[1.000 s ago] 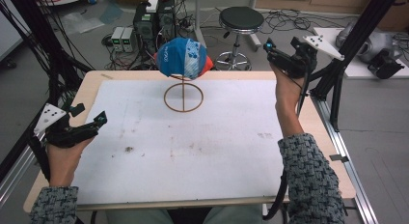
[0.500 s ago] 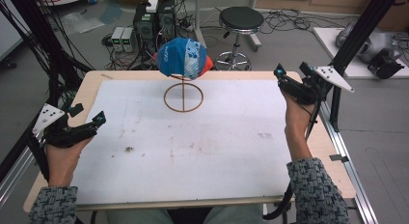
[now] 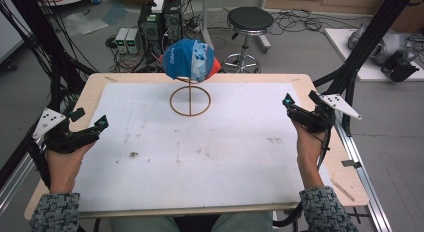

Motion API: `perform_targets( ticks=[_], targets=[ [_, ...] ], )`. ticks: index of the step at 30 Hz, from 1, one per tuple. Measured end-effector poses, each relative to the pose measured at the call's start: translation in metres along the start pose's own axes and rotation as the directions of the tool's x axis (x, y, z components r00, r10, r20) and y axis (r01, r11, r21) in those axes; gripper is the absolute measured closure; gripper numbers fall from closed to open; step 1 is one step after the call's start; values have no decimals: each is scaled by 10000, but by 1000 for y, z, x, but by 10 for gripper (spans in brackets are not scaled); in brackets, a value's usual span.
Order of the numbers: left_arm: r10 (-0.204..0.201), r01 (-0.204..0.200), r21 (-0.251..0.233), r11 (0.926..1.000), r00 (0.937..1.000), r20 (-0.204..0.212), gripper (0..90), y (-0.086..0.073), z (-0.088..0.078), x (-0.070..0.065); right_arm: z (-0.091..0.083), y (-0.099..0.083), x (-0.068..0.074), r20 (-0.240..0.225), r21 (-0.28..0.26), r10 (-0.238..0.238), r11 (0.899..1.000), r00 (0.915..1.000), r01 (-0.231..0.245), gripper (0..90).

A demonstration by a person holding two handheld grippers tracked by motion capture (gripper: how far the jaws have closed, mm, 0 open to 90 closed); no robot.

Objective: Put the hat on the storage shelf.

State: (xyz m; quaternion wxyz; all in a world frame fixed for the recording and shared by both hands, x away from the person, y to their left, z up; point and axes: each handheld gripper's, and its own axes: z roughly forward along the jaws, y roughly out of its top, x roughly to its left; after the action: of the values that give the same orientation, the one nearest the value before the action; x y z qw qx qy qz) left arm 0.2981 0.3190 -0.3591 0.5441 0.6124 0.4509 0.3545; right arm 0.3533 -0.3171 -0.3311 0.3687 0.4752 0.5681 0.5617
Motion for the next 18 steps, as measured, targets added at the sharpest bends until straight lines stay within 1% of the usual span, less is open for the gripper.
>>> perform_targets(
  ticks=[2,5,6,9,13,16,18],
  targets=[
    [-1,1,3,10000,10000,4,167,0,0,0,-5,-6,3,58,-523,-145,9985,9999,147,100],
    [3,-3,1,10000,10000,15,167,0,0,0,-7,-16,6,-83,-241,-139,9996,9999,137,100],
    [12,-12,14,10000,10000,15,167,0,0,0,-8,-20,7,-78,-305,-143,9994,9999,140,100],
    [-8,8,-4,10000,10000,9,167,0,0,0,-11,-33,7,-60,-196,-88,9998,9999,87,99],
    [11,-11,56,10000,10000,-19,167,-1,0,0,-15,-49,5,-13,-107,-127,9999,9999,127,100],
    [37,-36,108,9999,10000,-30,167,-2,1,0,-18,-57,4,-44,-53,-254,9997,9997,253,99],
    [5,-4,89,10000,10000,-58,167,-3,2,0,-19,-60,4,-44,-16,-464,9989,9989,464,99]
  ],
)
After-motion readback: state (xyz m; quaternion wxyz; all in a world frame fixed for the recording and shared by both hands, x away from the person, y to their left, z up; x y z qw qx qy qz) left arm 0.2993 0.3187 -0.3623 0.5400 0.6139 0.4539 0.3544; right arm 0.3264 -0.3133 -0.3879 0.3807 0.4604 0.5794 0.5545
